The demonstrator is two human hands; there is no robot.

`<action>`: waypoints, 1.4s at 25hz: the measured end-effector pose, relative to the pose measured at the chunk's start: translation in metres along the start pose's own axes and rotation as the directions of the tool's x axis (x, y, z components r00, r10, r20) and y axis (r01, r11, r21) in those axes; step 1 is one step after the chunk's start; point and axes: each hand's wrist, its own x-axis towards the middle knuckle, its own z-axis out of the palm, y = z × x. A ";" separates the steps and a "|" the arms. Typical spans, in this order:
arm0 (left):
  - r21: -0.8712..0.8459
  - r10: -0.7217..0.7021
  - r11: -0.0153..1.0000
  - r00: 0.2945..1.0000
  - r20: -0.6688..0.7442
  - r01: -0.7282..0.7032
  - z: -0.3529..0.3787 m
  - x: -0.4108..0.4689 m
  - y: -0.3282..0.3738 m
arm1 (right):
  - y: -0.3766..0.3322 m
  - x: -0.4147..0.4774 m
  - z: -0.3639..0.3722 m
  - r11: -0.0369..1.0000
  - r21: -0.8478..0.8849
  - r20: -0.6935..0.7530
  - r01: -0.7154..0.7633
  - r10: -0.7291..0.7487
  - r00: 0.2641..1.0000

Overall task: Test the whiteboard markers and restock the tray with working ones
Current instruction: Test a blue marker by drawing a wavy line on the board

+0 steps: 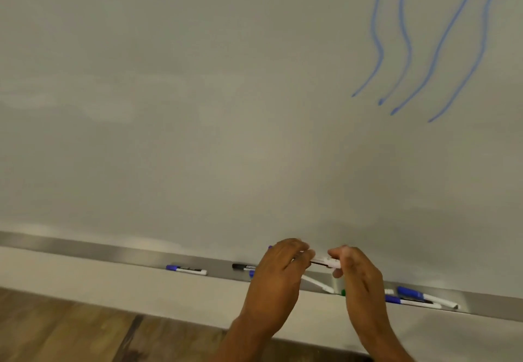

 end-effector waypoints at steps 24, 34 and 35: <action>0.346 -0.531 0.836 0.786 0.317 0.426 0.020 -0.120 -0.288 | 0.185 -0.014 0.103 0.382 -0.857 0.485 0.347 0.367 0.794; 0.378 -0.540 0.834 0.739 0.403 0.403 0.030 -0.131 -0.306 | 0.174 -0.006 0.125 0.372 -0.871 0.422 0.322 0.227 0.878; 0.383 -0.540 0.833 0.735 0.410 0.399 0.031 -0.132 -0.307 | 0.170 -0.002 0.128 0.369 -0.870 0.422 0.328 0.210 0.882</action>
